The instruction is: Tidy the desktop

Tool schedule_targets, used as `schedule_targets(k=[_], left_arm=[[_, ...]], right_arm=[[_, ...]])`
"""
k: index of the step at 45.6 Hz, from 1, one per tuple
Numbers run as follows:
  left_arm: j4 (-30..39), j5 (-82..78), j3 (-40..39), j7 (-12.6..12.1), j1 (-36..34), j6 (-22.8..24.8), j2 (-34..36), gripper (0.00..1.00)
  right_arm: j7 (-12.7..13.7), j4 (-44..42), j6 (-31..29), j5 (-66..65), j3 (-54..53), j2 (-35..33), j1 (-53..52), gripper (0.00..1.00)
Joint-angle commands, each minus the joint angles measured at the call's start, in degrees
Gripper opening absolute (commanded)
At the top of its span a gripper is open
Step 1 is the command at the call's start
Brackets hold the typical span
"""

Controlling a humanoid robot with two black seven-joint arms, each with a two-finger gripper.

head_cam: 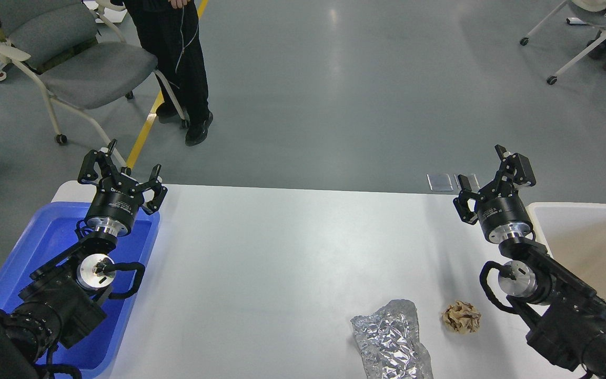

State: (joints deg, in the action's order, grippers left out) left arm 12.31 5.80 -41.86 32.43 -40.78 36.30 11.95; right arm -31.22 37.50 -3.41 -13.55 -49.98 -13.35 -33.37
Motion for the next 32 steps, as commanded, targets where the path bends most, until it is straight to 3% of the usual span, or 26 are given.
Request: schedule_targets(k=[1, 5, 10, 15, 20, 32], left_arm=[[0.0, 0.0, 0.02, 0.0, 0.0, 0.0, 0.0, 1.0], [0.0, 0.0, -0.07, 0.0, 0.0, -0.08, 0.0, 1.0], [0.0, 0.0, 0.02, 0.0, 0.0, 0.0, 0.0, 1.0], [0.0, 0.0, 0.02, 0.0, 0.0, 0.0, 0.0, 1.0], [0.0, 0.0, 0.02, 0.0, 0.0, 0.0, 0.0, 1.0], [0.0, 0.0, 0.02, 0.0, -0.08, 0.0, 0.0, 1.0]], right_arm=[[-0.16, 0.2, 2.09, -0.08, 0.05, -0.01, 0.23, 1.0], [-0.25, 1.52, 3.14, -0.08, -0.21, -0.19, 0.32, 1.0], [-0.16, 4.5, 8.5, -0.16, 0.14, -0.8, 0.23, 1.0], [2.64, 12.06, 10.97, -1.92, 2.24, -3.96, 0.15, 1.0], [10.03, 18.12, 10.97, -6.83, 11.55, -9.67, -1.26, 1.0], [11.09, 32.71, 10.09, -15.02, 38.44, -26.19, -15.66, 1.0]])
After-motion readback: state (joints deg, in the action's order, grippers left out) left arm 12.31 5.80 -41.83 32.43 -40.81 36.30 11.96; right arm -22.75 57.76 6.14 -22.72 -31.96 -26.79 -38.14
